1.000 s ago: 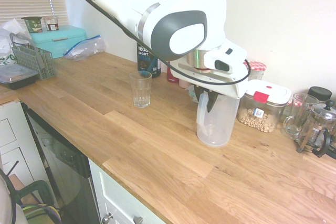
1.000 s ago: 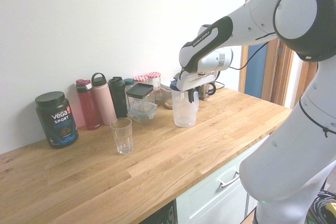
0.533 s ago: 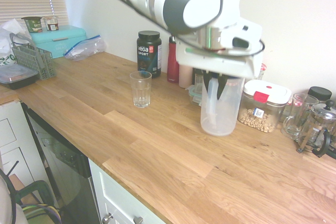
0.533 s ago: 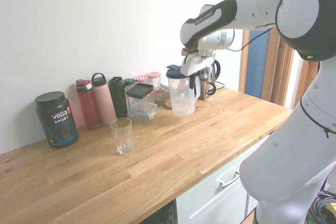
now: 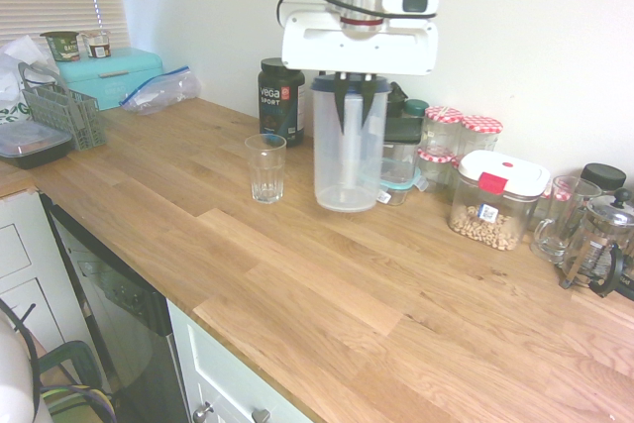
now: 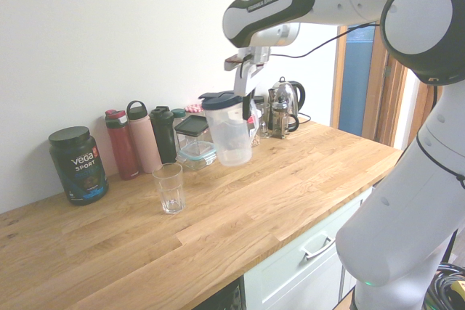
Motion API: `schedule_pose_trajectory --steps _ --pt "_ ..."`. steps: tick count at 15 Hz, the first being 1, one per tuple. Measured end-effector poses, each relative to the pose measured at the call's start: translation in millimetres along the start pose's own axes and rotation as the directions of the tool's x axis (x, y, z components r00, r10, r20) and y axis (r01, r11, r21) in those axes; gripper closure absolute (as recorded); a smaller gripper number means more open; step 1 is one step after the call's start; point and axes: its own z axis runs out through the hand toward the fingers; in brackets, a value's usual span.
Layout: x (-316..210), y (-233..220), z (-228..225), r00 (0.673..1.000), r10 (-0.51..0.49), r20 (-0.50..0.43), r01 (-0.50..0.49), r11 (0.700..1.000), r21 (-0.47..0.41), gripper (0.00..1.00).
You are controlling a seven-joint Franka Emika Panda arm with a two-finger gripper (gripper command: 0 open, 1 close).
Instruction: Pour me some water
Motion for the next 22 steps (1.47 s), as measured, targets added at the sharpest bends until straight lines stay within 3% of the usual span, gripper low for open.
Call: schedule_pose_trajectory --steps 4,7,11,16,19,22 --pt "23.9 -64.9 16.1 0.971 -0.185 0.149 0.195 0.979 -0.057 1.00" --pt "35.6 -93.9 11.3 0.921 -0.300 0.248 0.338 0.932 -0.129 1.00" --pt "41.6 -117.8 19.0 0.843 -0.421 0.334 0.511 0.822 -0.253 1.00" --pt "36.0 -138.0 42.2 0.737 -0.516 0.437 0.672 0.629 -0.391 1.00" --pt "25.5 -159.8 63.8 0.703 -0.544 0.459 0.710 0.575 -0.406 1.00" --pt "21.5 -170.6 65.5 0.693 -0.553 0.463 0.721 0.547 -0.425 1.00"
